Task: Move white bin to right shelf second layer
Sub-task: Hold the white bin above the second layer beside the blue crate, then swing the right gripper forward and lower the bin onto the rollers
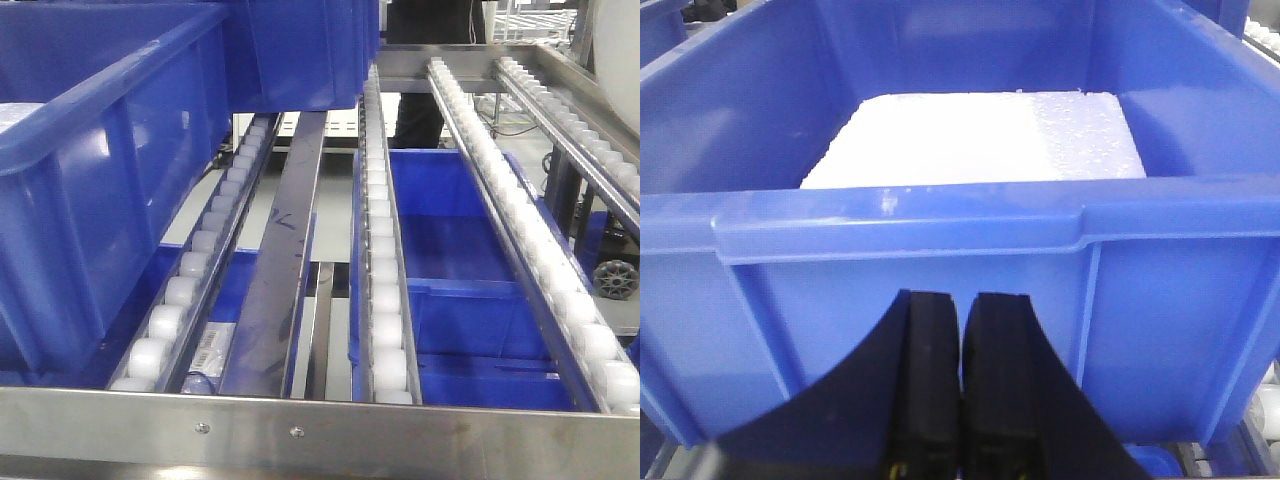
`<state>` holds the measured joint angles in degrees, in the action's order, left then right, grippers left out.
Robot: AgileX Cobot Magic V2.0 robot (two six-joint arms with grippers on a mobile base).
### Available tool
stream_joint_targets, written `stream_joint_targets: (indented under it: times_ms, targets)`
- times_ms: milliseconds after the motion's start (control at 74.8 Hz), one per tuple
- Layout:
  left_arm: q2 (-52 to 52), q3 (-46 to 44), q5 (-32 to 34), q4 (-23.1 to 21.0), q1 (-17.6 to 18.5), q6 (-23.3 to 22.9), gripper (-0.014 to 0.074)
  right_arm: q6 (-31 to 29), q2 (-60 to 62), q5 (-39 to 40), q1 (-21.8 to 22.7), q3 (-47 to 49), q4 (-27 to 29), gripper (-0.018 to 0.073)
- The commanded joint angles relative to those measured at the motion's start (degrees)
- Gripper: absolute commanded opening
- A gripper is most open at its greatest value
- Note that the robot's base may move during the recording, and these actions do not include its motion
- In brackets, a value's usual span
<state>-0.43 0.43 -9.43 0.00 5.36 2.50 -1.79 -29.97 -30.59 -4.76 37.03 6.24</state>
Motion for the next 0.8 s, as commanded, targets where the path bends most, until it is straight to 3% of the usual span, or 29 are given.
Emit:
stream_joint_targets:
  times_ms: [0,602,789]
  targets:
    - [-0.80,2.11,5.00,0.00,0.25,-0.30,0.0085,-0.23,-0.22,5.78,0.30,1.76,0.30,0.0056]
    - [-0.80,2.11,5.00,0.00,0.25,-0.30,0.0085,-0.23,-18.08,11.38,0.13,1.81,1.13,0.0056]
    - [-0.80,2.11,5.00,0.00,0.25,-0.30,0.0085,-0.23,-24.97,15.16,-2.46,1.81,1.13,0.0056]
